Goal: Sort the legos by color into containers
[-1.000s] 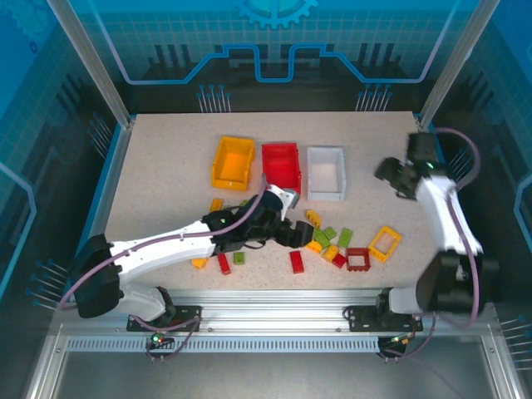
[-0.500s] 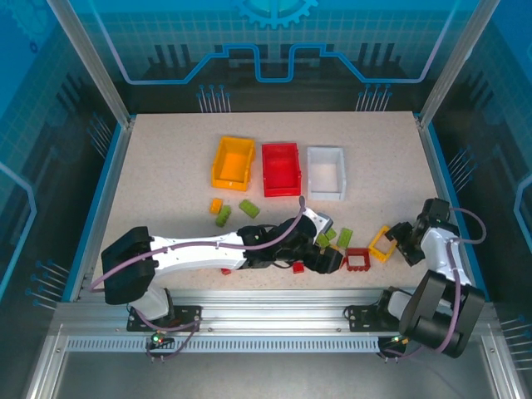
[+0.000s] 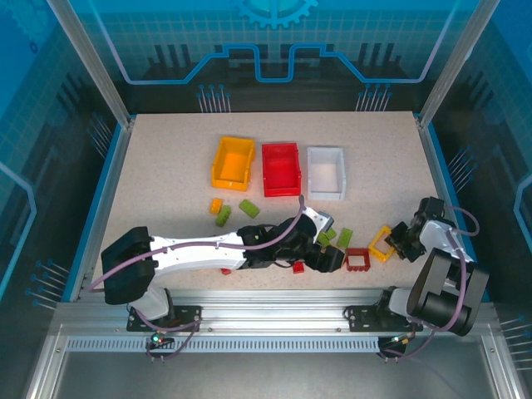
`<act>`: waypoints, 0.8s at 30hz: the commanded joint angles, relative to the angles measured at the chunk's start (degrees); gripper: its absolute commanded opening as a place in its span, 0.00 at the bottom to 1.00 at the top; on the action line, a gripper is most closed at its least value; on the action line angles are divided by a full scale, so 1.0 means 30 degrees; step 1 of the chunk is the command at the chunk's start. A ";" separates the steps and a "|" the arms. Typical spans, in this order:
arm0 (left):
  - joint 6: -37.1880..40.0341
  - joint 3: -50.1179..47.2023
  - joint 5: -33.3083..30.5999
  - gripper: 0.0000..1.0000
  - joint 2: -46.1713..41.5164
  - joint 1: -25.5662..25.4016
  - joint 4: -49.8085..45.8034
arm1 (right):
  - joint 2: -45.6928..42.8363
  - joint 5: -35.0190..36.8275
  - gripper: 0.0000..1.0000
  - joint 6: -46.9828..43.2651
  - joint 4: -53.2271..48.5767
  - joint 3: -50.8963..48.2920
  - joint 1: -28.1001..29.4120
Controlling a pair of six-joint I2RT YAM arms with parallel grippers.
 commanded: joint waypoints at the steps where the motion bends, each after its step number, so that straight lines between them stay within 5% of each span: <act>1: -0.0014 0.0506 -0.0264 0.85 -0.0315 -0.0053 0.0086 | -0.0736 0.1452 0.21 0.0037 -0.0443 0.0881 0.0939; 12: 0.0023 0.1635 -0.1812 0.85 -0.1955 0.1264 -0.2617 | -0.1474 0.6216 0.10 0.0115 -0.1721 0.5878 0.7653; 18: -0.0700 0.2154 -0.2672 0.85 -0.3704 0.3824 -0.4629 | 0.4228 0.7514 0.09 -0.2302 -0.3065 1.2940 1.2294; 24: -0.0917 0.2681 -0.2351 0.86 -0.3979 0.5989 -0.5609 | 1.1708 0.7829 0.07 -0.2861 -0.5905 2.0296 1.3374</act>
